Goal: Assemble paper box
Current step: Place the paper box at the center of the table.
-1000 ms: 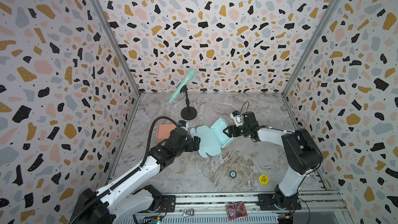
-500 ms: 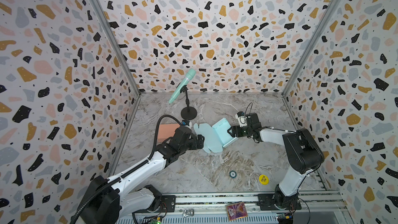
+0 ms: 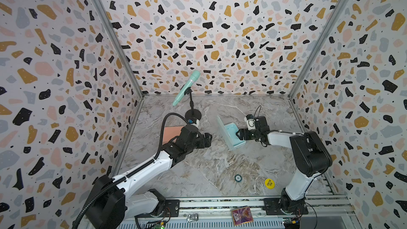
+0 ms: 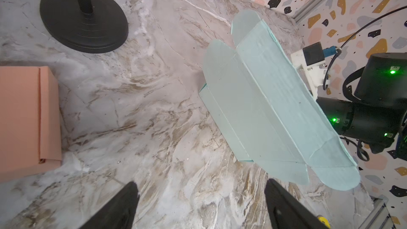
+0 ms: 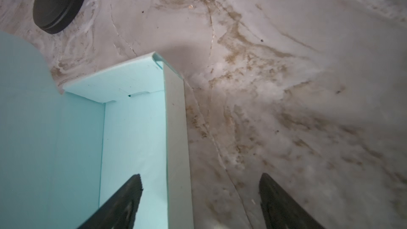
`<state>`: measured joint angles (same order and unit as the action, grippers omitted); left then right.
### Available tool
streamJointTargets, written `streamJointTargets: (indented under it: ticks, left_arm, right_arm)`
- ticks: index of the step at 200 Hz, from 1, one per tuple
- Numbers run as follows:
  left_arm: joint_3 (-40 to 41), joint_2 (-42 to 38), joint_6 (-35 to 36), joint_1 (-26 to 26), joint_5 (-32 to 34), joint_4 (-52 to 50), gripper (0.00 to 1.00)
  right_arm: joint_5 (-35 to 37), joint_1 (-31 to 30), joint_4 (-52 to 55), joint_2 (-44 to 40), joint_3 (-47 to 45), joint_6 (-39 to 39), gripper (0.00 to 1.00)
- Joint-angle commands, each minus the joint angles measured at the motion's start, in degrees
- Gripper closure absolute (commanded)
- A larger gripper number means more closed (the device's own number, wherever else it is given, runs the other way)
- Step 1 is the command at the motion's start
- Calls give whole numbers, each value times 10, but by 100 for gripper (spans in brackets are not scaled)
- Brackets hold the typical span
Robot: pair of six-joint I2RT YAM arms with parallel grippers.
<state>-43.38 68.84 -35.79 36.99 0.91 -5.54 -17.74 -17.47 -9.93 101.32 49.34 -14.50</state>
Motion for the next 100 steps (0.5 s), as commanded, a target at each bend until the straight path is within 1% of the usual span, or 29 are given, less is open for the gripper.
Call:
streamJointTargets:
  ticks: [1, 26, 40, 69, 100]
  left_arm:
    - [-27, 5, 3, 4, -6, 15, 12]
    - [-50, 15, 7, 8, -9, 15, 12]
    - [-71, 30, 10, 14, -9, 8, 10]
    - [-141, 86, 16, 37, 31, -37, 3]
    - [-191, 134, 5, 51, 47, -43, 2]
  right_arm:
    - [-1, -3, 0, 2, -4, 3, 16]
    - [-10, -10, -3, -3, -6, 3, 17]
    - [-12, -13, -6, -10, -12, 0, 17]
    - [-10, -15, -13, -35, -26, -7, 17]
    - [-11, -15, -18, -48, -33, -9, 17]
